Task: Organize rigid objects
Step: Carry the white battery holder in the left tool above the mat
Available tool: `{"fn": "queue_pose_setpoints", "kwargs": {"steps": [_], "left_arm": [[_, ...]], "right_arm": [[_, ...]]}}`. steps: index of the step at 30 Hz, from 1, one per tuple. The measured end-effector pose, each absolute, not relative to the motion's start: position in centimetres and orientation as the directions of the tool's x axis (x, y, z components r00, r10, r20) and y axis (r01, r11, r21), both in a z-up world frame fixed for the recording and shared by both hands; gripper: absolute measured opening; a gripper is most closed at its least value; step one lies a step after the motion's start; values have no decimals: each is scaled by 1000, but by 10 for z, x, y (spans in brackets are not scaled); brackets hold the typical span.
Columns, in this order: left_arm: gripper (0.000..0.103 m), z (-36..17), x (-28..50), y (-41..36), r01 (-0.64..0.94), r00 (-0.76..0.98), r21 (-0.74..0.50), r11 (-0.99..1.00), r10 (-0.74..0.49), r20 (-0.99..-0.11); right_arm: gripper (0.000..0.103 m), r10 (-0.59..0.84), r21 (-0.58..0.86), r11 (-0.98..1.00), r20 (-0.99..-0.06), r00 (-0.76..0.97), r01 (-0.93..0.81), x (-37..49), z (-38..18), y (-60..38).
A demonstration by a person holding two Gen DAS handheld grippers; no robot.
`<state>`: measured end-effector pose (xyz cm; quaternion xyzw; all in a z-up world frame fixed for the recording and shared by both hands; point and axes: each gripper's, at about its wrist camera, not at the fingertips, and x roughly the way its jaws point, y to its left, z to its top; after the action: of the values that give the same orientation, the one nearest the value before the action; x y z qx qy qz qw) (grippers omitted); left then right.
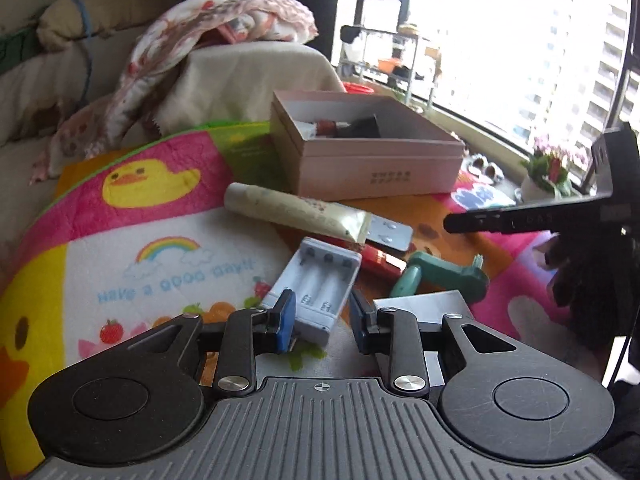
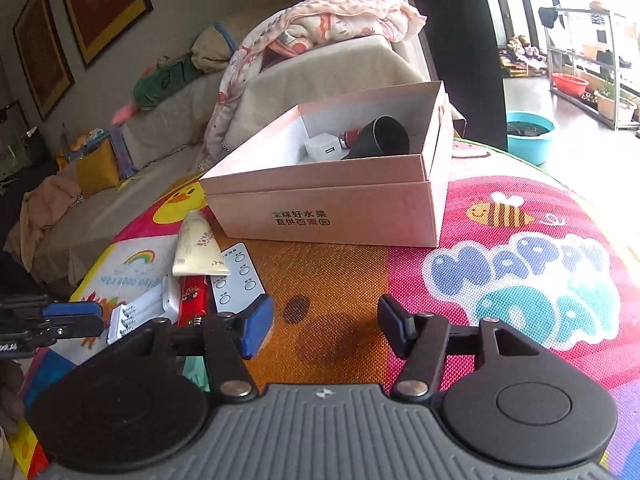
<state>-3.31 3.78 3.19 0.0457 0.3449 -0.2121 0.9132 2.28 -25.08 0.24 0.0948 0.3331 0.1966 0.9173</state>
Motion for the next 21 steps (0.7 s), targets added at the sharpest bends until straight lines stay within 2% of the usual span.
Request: {"fn": "queue_pose_setpoints", "kwargs": {"steps": [4, 9, 11, 13, 17, 21], "left_arm": [[32, 26, -26, 23, 427, 686, 40, 903, -295, -665], [33, 26, -25, 12, 478, 665, 55, 876, -321, -674], [34, 21, -24, 5, 510, 628, 40, 859, -340, -701], [32, 18, -24, 0, 528, 619, 33, 849, -357, -700], [36, 18, -22, -1, 543, 584, -38, 839, -411, -700], [36, 21, -30, -2, 566, 590, -9, 824, -412, -694]], "right_arm": [[59, 417, 296, 908, -574, 705, -297, 21, 3, -251], [60, 418, 296, 908, -574, 704, -297, 20, 2, -251], [61, 418, 294, 908, -574, 705, -299, 21, 2, -251], [61, 416, 291, 909, -574, 705, -300, 20, 2, -250], [61, 414, 287, 910, -575, 705, -301, 20, 2, -250], [62, 416, 288, 909, -575, 705, -301, 20, 2, -250]]}}
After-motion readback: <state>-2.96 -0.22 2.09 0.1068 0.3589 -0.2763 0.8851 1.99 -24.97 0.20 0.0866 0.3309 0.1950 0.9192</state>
